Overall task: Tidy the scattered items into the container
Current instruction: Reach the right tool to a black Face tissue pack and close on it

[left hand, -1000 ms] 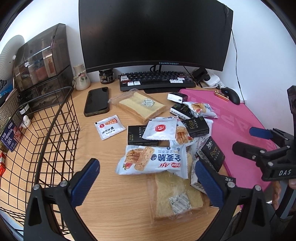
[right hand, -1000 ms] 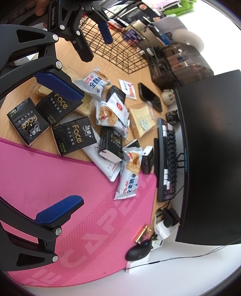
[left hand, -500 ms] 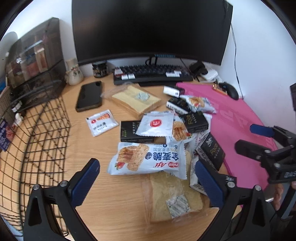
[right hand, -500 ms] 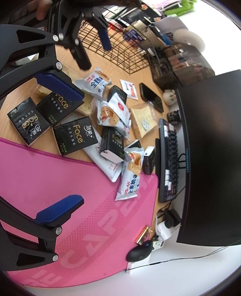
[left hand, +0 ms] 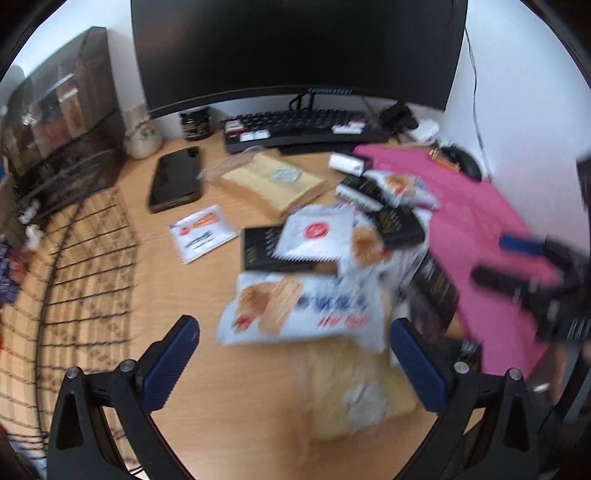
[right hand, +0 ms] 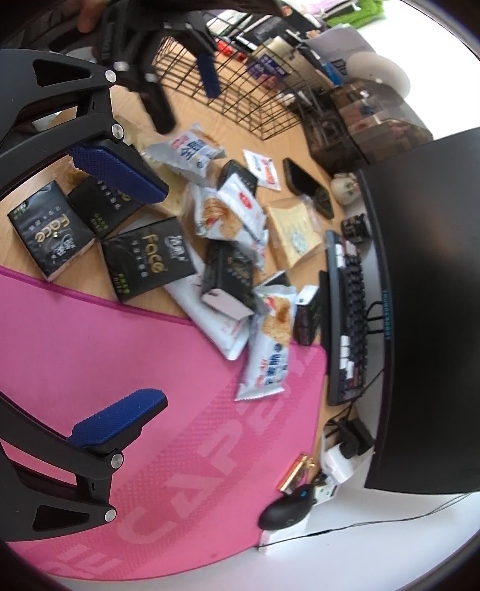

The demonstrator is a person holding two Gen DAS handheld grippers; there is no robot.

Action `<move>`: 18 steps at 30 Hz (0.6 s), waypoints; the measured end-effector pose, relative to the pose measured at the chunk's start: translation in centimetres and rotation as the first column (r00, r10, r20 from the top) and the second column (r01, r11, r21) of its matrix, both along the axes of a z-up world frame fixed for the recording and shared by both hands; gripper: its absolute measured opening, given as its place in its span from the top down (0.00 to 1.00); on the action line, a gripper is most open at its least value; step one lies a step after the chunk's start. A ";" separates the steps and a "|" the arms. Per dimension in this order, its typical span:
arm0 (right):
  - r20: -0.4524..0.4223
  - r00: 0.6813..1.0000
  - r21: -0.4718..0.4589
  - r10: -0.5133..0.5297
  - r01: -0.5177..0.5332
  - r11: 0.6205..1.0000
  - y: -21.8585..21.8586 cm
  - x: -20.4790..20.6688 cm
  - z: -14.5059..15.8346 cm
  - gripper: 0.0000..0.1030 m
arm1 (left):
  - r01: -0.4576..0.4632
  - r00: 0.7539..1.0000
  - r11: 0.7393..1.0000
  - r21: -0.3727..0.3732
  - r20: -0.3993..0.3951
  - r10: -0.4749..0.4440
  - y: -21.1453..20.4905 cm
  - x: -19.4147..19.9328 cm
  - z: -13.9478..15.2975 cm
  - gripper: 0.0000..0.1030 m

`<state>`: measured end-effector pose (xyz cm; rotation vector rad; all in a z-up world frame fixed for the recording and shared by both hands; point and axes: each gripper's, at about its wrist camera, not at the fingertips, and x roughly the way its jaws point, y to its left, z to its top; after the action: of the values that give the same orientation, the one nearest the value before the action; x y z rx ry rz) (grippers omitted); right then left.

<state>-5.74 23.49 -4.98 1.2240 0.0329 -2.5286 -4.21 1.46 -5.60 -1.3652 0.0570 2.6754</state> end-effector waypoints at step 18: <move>0.045 0.951 0.165 0.304 -0.308 0.937 -9.2 -4.4 -2.2 0.08 | -0.105 0.987 0.994 -0.037 0.115 0.108 -2.7 -2.4 -3.8 0.02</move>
<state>-10.16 14.30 -7.18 1.1992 0.4116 -2.2778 -6.64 -1.20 -9.41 -1.5742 0.0140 2.6837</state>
